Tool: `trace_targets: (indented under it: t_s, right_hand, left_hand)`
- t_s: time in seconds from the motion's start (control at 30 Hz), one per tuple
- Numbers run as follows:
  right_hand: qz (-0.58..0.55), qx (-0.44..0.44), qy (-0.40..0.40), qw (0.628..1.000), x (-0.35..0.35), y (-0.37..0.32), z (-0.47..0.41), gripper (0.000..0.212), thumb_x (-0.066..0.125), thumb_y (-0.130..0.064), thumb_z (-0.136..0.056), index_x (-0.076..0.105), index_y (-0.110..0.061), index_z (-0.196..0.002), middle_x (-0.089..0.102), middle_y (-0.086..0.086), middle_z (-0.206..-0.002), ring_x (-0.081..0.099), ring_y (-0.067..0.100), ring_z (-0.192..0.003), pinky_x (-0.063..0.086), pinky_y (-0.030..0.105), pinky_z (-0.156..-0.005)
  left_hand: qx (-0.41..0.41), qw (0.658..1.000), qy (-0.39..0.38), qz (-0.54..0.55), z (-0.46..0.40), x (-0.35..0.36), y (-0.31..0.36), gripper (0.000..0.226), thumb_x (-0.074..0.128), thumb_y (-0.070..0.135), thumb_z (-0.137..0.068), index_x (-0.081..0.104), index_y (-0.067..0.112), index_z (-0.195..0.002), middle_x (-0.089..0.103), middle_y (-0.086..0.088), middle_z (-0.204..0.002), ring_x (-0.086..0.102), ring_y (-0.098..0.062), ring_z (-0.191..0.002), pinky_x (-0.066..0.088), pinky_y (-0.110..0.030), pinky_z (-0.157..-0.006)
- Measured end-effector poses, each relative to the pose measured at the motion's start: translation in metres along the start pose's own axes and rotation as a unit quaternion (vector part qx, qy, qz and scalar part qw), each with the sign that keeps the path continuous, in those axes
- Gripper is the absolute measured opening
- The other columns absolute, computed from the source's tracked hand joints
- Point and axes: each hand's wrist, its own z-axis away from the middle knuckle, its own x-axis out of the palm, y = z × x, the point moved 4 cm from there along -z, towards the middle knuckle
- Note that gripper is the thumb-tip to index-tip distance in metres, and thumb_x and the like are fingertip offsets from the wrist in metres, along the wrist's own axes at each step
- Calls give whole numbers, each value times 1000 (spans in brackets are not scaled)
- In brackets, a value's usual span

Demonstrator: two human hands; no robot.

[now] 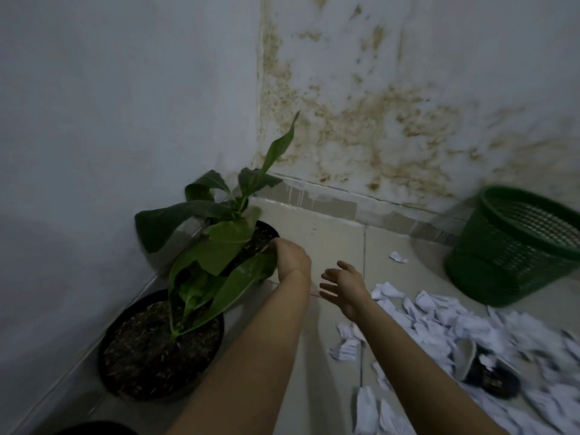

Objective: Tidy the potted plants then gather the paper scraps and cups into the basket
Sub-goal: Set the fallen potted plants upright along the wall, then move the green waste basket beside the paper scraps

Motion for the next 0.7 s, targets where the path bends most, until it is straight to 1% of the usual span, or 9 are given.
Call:
trace_targets:
  t_s: [0.03,0.07,0.17,0.27,0.37,0.43,0.53,0.57,0.7]
  right_hand:
    - [-1,-5,13,1000,-16,-4,4,50,43,-4,-95,27,-12,-142,51,23,-128,53,32,-100,46,41,-91]
    - [2,-9,28,1000,-31,-7,7,49,43,-6,-96,28,-12,-142,52,22,-128,52,31,-97,46,40,-89]
    - [19,-20,71,997,-79,-16,26,47,44,-10,-96,31,-13,-141,54,22,-125,55,31,-96,47,40,-89]
    - [50,-26,112,992,-125,-31,51,46,45,-13,-96,32,-14,-140,54,23,-124,55,33,-103,45,39,-88]
    - [132,-54,160,977,-169,-61,73,46,46,-15,-96,31,-14,-140,52,18,-125,48,25,-96,44,38,-82]
    - [215,-90,212,949,-195,-84,88,44,46,-14,-95,35,-12,-137,51,16,-128,49,24,-95,47,40,-85]
    - [347,-137,268,888,-221,-108,108,41,46,-10,-92,40,-8,-133,51,17,-129,55,31,-108,48,38,-91]
    - [389,-141,273,868,-225,-112,112,42,46,-9,-92,40,-8,-133,52,17,-129,55,32,-111,48,39,-92]
    - [517,-131,272,801,-236,-115,124,43,45,-10,-91,37,-12,-133,55,17,-124,56,32,-108,49,38,-85]
  left_hand:
    - [30,998,10,-59,-1,-6,7,38,36,10,-98,40,2,-135,44,-18,-137,44,-32,-125,34,-44,-106]
    - [51,994,-13,-97,3,-11,14,38,36,9,-98,39,1,-135,44,-18,-138,44,-32,-125,33,-44,-107]
    - [68,995,13,-74,11,-35,38,40,39,10,-97,39,0,-136,42,-18,-139,44,-31,-125,31,-44,-109]
    - [96,993,43,-43,18,-57,69,38,40,11,-96,42,3,-134,44,-17,-138,45,-31,-125,31,-44,-108]
    - [119,990,79,9,25,-87,99,35,40,13,-96,47,7,-130,46,-14,-136,45,-29,-124,32,-41,-108]
    - [134,984,103,56,30,-108,117,35,40,15,-96,48,8,-130,45,-13,-137,43,-28,-125,31,-40,-109]
    - [162,972,142,94,37,-132,142,35,37,14,-97,46,7,-129,43,-16,-137,41,-29,-126,30,-40,-108]
    - [171,968,155,97,40,-138,150,35,35,13,-97,46,6,-129,42,-17,-138,40,-30,-127,29,-40,-108]
    - [206,949,212,107,51,-156,171,36,33,12,-97,43,4,-130,41,-18,-138,38,-32,-127,31,-40,-105]
